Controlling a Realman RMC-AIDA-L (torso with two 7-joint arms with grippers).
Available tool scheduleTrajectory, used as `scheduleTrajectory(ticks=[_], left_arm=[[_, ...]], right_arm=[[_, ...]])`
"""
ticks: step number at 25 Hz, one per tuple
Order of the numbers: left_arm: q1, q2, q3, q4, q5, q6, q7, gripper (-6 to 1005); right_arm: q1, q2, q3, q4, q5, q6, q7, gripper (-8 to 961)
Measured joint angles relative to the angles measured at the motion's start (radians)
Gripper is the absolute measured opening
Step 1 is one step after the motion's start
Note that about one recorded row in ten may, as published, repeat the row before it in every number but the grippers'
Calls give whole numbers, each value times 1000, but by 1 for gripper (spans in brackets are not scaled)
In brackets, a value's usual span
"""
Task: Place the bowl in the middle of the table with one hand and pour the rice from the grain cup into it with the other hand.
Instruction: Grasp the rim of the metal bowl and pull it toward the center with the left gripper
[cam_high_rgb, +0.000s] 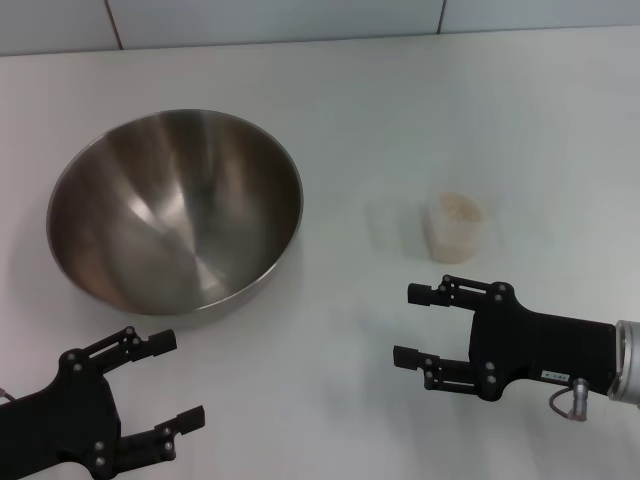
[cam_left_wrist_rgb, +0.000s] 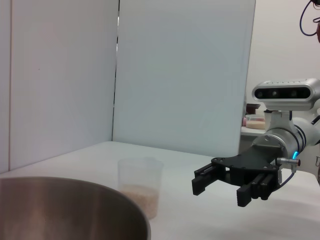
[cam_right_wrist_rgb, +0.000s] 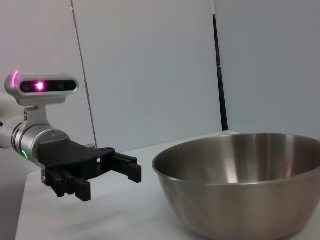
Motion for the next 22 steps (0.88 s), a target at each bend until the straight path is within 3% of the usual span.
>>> scheduleTrajectory(ticks=[15, 22], left_arm=[[2, -2, -16, -4, -5, 37, 3, 809], [-19, -35, -236, -8, -17, 197, -36, 807]], right_arm=[[0, 0, -2, 2, 0, 3, 0, 719], [-2, 0, -1, 7, 0, 0, -2, 719]])
